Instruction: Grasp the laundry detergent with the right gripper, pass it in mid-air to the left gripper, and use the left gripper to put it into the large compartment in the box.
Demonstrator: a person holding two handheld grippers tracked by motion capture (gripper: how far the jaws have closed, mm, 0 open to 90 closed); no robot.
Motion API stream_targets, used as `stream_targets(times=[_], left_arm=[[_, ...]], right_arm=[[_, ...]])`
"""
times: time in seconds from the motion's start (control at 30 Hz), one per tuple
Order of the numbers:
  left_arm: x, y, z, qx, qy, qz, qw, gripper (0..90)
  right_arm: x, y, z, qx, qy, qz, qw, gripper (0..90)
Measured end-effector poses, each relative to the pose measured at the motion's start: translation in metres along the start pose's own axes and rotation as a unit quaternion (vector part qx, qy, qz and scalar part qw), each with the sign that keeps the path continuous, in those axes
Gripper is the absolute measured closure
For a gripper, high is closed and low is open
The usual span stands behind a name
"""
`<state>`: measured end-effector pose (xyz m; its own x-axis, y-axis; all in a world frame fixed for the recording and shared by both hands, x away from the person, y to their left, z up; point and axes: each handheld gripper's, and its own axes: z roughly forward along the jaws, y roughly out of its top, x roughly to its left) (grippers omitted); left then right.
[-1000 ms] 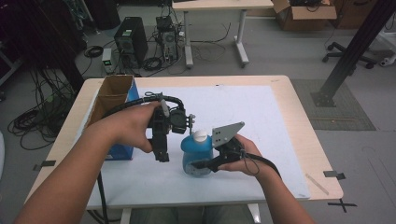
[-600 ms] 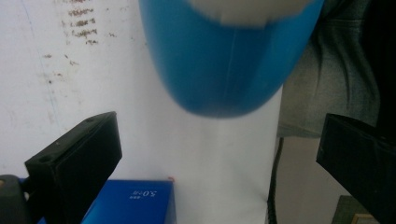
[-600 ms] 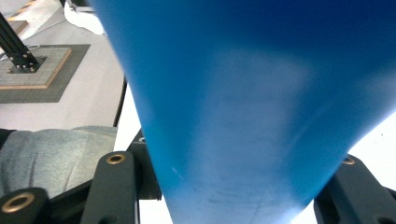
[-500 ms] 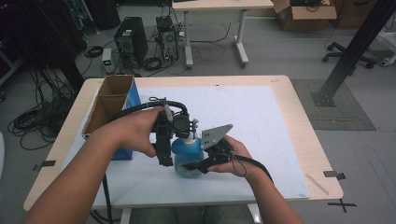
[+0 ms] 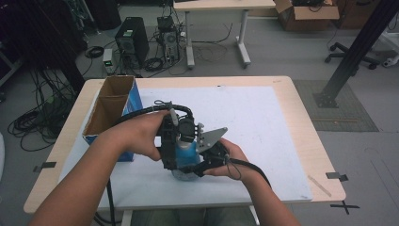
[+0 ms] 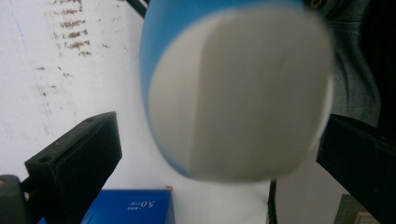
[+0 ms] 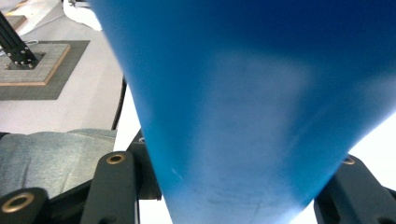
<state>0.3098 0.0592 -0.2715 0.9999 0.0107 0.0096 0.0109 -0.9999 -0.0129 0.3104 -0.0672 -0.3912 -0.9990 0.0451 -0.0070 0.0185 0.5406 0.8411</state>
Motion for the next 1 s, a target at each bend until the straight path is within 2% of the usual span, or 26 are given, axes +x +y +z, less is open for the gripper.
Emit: stream_targets(times=[0.23, 0.4, 0.43, 0.63, 0.83, 0.87, 1.0], left_arm=[[-0.0001, 0.0027, 0.0013, 0.000, 0.002, 0.005, 1.0000, 0.4], [-0.0005, 0.0030, 0.0017, -0.002, 0.004, 0.005, 1.0000, 0.5], [-0.0007, 0.0029, 0.0019, -0.004, 0.004, 0.005, 1.0000, 0.7], [-0.0007, 0.0037, 0.0028, -0.004, 0.006, 0.004, 1.0000, 1.7], [-0.0013, 0.0042, 0.0045, -0.003, 0.008, 0.005, 1.0000, 2.7], [-0.0012, 0.0044, 0.0046, -0.003, 0.008, 0.005, 0.9999, 2.9], [-0.0012, 0.0052, 0.0058, -0.002, 0.007, 0.008, 0.9999, 3.7]], right_arm=[[-0.0014, 0.0029, 0.0042, 0.000, -0.006, -0.005, 1.0000, 45.4], [0.0003, 0.0046, 0.0052, -0.004, -0.002, 0.011, 0.9999, 45.4], [-0.0007, 0.0046, 0.0055, -0.001, -0.008, 0.004, 1.0000, 45.4], [-0.0008, 0.0058, 0.0090, 0.000, -0.007, -0.004, 1.0000, 45.4], [0.0006, 0.0070, 0.0103, -0.004, -0.003, 0.006, 1.0000, 45.3], [0.0000, 0.0071, 0.0104, -0.002, -0.006, 0.001, 1.0000, 45.3], [0.0007, 0.0079, 0.0098, -0.004, -0.005, 0.003, 1.0000, 45.3]])
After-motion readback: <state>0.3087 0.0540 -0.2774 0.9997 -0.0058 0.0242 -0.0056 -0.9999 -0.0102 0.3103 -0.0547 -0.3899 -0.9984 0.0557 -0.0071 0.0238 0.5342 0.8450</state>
